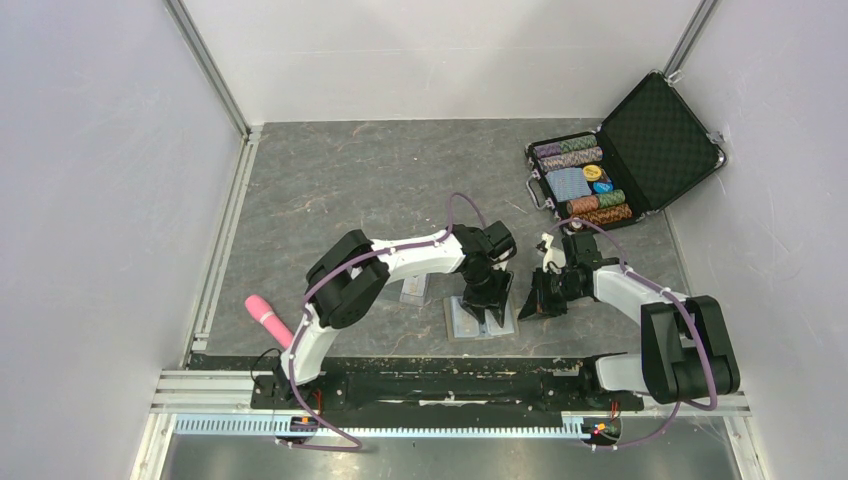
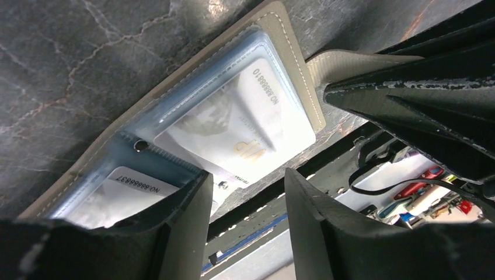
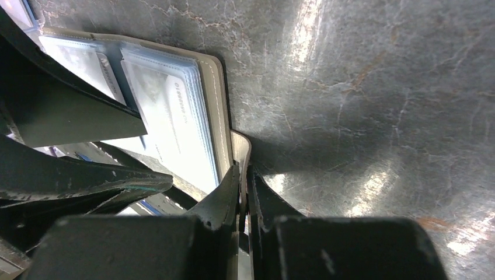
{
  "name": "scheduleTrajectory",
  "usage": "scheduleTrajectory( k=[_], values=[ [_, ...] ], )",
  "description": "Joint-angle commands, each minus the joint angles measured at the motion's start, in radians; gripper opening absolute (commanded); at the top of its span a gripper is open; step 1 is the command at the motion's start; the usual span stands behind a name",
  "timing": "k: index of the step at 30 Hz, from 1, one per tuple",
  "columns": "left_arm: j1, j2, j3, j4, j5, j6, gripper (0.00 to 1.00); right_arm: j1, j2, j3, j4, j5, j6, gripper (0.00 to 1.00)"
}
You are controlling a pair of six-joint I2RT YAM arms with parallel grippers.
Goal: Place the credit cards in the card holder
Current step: Insert the credit card into the card holder, then move the storage box to the center of the board.
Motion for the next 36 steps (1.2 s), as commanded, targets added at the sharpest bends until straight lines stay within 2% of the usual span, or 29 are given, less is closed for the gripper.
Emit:
scheduleTrajectory(
  k=[1,10,25,29,36],
  values=[
    [-0.007,-0.05,0.041,-0.06,-0.114,0.073,0.57,0.006,-0.027,0.01,-0.039,0.055,-0.024,0.0],
    [0.013,-0.163,0.009,-0.049,-0.19,0.09,0.62,0.006,-0.044,0.034,-0.076,0.072,-0.036,0.0],
    [0.17,-0.389,-0.388,0.405,-0.005,-0.108,0.64,0.006,-0.066,0.066,-0.11,0.078,-0.041,0.0],
    [0.182,-0.369,-0.38,0.359,-0.032,-0.091,0.62,0.005,-0.064,0.068,-0.11,0.078,-0.041,0.0],
    [0.189,-0.295,-0.293,0.154,-0.169,0.003,0.59,0.005,-0.07,0.058,-0.108,0.069,-0.036,0.0]
  ],
)
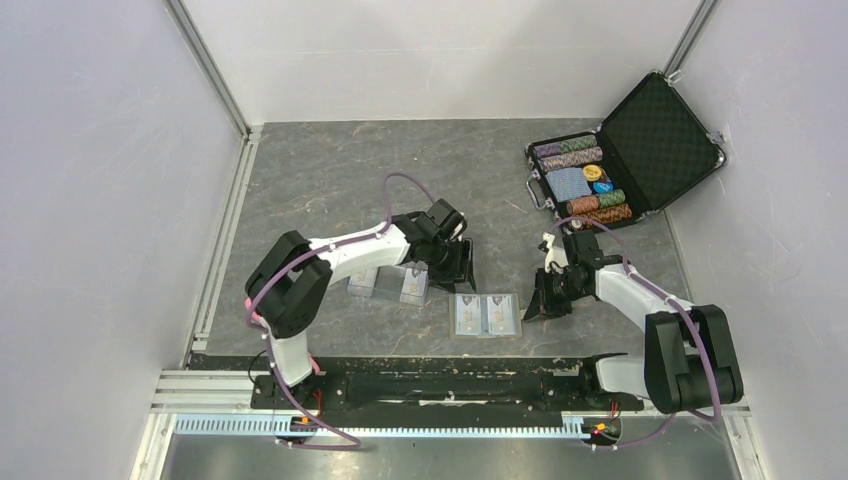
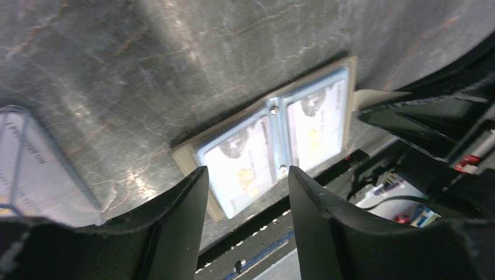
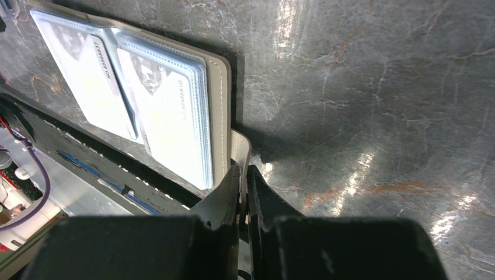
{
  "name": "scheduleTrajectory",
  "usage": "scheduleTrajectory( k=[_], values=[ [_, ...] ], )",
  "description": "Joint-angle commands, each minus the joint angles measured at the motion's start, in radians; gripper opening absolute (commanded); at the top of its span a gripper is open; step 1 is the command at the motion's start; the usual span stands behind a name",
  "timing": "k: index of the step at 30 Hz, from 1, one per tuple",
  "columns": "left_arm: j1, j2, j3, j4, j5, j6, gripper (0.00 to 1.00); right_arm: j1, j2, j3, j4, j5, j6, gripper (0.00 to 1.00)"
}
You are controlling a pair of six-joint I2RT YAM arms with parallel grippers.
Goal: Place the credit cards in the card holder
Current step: Move the storage box to the center of the board.
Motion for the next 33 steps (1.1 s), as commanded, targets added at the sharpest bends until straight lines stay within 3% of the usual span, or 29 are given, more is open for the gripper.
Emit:
scheduleTrajectory(
  k=[1,10,15,19,23,28,33],
  values=[
    [0.011,0.026,0.052,-0.11,-0.098,0.057,0.59,0.001,-0.027,0.024,-0.003,0.0,-0.008,0.0],
    [0.151,-0.077,-0.079,-0.121,-0.12,0.1,0.6,0.003,-0.056,-0.012,0.02,-0.033,0.02,0.05],
    [0.161,-0.084,-0.085,-0.117,-0.078,0.107,0.6,0.003,-0.075,0.019,0.002,-0.014,0.008,0.29],
    [0.158,-0.124,-0.135,-0.015,0.017,0.054,0.6,0.003,-0.082,0.083,-0.04,0.039,-0.021,0.5],
    [0.13,-0.14,-0.172,0.059,0.091,-0.003,0.62,0.003,-0.093,0.142,-0.067,0.077,-0.048,0.62],
    [0.085,-0.133,-0.209,0.1,0.097,-0.064,0.63,0.005,-0.104,0.178,-0.06,0.056,-0.057,0.6],
    [0.079,-0.124,-0.251,0.117,0.065,-0.094,0.64,0.027,-0.098,0.129,0.024,-0.08,-0.03,0.37]
  ],
)
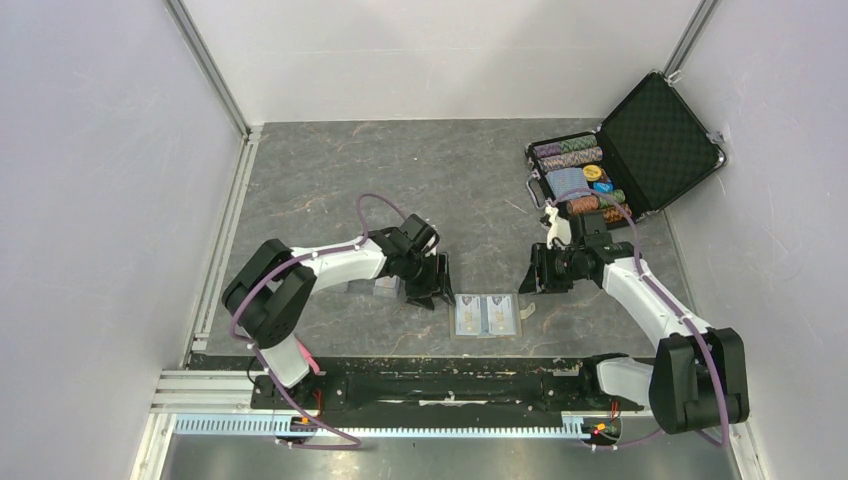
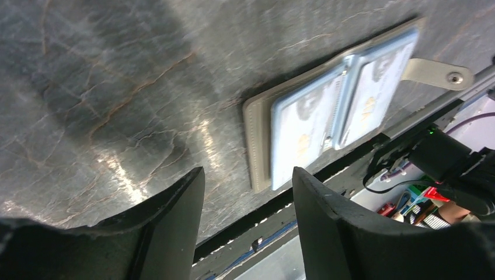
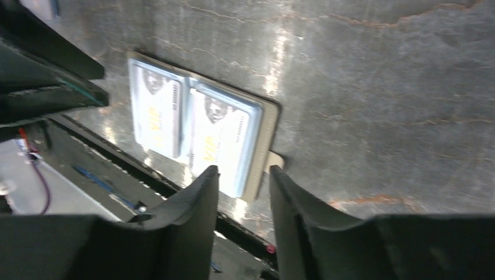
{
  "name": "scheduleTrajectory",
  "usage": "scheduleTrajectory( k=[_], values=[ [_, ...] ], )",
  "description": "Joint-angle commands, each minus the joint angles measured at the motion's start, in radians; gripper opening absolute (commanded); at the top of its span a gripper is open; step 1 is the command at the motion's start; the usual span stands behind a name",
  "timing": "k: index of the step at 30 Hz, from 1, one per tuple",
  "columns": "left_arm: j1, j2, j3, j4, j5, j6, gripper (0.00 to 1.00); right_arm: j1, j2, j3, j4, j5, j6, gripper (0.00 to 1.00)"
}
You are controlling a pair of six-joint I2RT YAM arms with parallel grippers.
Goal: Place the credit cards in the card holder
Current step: Move the storage box to the center of the board, then close the card holder at the center of the board.
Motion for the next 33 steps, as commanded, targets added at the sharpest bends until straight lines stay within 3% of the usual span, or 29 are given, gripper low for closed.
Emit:
scheduleTrajectory(
  k=[1,5,8,18,33],
  values=[
    [-0.002,-0.016,-0.024,0.045,0.007,-0.066,0.64,0.033,-0.005,-0.035,0.088,-0.126,0.02,0.32],
    [-0.015,0.006,-0.025,0.061,0.018,-0.069,0.65,0.09,0.014,-0.087,0.154,-0.142,0.059,0.1],
    [-0.023,0.017,-0.046,0.111,0.042,-0.094,0.65,0.118,0.041,-0.121,0.186,-0.113,0.076,0.01],
    [-0.052,0.08,-0.068,0.313,0.151,-0.178,0.65,0.125,0.129,-0.164,0.198,0.005,0.087,0.0],
    [-0.083,0.008,-0.018,0.38,0.196,-0.211,0.56,0.125,0.125,-0.145,0.18,0.015,0.084,0.0]
  ],
)
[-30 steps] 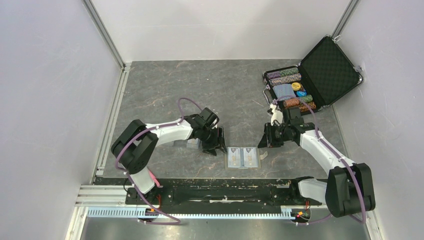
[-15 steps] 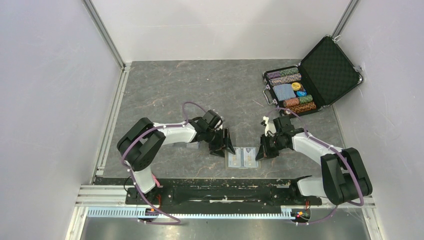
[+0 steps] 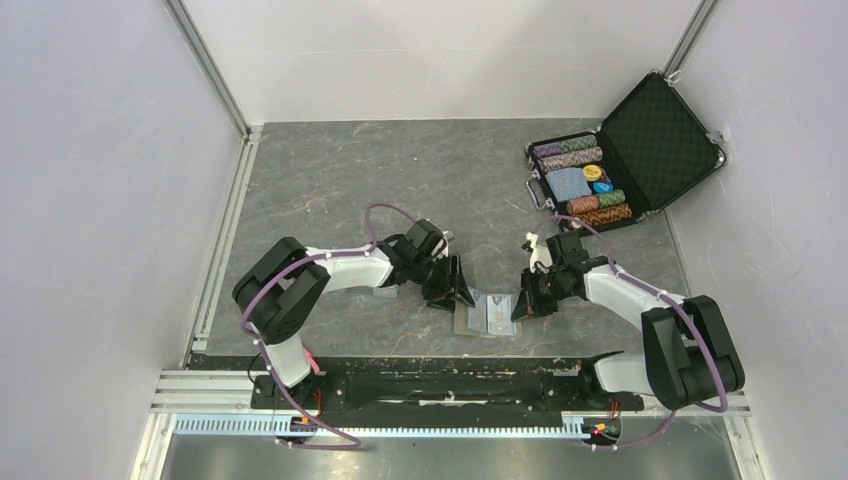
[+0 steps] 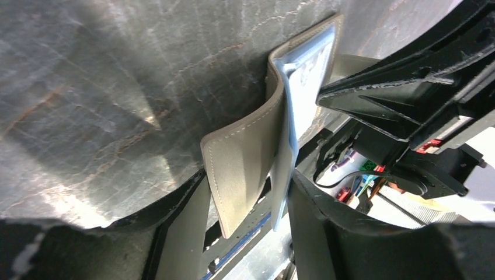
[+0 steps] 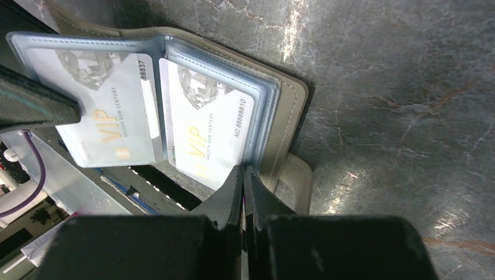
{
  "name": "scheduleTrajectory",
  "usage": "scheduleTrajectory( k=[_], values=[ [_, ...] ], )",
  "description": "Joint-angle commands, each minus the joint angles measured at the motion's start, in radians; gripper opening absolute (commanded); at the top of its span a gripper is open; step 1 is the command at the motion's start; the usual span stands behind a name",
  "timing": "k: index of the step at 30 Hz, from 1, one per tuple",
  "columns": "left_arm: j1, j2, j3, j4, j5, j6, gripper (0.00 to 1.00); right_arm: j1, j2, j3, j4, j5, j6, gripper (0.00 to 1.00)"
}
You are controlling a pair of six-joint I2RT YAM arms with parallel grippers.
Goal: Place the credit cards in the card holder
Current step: Close the card holder at the center of the board.
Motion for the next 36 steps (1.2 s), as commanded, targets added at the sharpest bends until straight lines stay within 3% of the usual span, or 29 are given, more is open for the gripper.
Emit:
scheduleTrajectory(
  k=[1,11,18,30,36],
  values=[
    [-0.038,-0.041,0.06,0.094,0.064,-0.063,0.55,0.005,0.005,0.013,0.017,0.055,-0.008,0.0],
    [-0.073,0.016,0.138,0.008,0.053,-0.017,0.31,0.005,-0.001,0.018,0.01,0.055,-0.006,0.0],
    [-0.076,0.04,0.201,-0.206,-0.023,0.086,0.02,0.005,-0.018,0.064,-0.025,0.04,-0.007,0.0],
    [-0.075,-0.035,0.268,-0.564,-0.201,0.243,0.03,0.005,-0.043,0.194,-0.039,-0.017,0.034,0.13],
    [-0.074,-0.057,0.318,-0.682,-0.285,0.267,0.12,0.005,-0.044,0.19,-0.039,-0.012,0.035,0.15]
  ],
)
